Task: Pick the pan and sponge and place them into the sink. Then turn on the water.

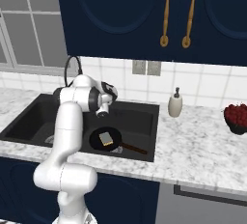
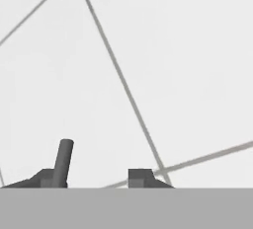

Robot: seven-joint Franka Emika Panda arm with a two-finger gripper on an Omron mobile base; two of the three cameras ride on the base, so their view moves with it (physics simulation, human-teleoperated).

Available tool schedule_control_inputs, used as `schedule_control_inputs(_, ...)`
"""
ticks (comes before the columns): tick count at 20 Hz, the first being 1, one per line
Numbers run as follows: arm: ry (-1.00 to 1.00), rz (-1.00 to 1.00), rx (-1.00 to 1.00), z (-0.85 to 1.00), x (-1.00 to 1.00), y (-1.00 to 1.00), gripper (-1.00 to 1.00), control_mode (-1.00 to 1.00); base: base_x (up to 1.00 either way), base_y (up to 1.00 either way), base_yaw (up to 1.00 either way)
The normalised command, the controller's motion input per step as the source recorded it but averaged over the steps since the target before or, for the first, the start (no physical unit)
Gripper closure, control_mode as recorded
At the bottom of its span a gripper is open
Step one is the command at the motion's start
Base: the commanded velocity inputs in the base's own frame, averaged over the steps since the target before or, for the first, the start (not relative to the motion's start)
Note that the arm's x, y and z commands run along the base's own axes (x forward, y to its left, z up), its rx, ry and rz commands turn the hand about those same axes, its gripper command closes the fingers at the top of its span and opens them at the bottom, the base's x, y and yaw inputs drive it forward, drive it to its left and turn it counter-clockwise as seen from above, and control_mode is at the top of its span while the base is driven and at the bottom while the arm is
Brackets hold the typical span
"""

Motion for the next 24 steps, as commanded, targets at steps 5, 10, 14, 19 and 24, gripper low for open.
schedule_control_inputs(5, 0.0, 0.0, 0.1, -0.39, 0.64, -0.57, 1.0, -1.0, 0.0, 0.0, 0.0)
schedule_control_inputs(10, 0.02, 0.0, 0.09, -0.29, 0.66, -0.69, 1.0, -1.0, 0.0, 0.0, 0.0)
schedule_control_inputs(14, 0.06, -0.03, 0.12, -0.17, 0.64, -0.86, 1.0, -1.0, 0.0, 0.0, 0.0)
schedule_control_inputs(19, 0.11, -0.07, 0.17, -0.16, 0.56, -1.0, 1.0, -1.0, 0.0, 0.0, 0.0)
schedule_control_inputs(24, 0.32, 0.04, 0.22, -0.09, 0.24, -1.0, 1.0, -1.0, 0.0, 0.0, 0.0)
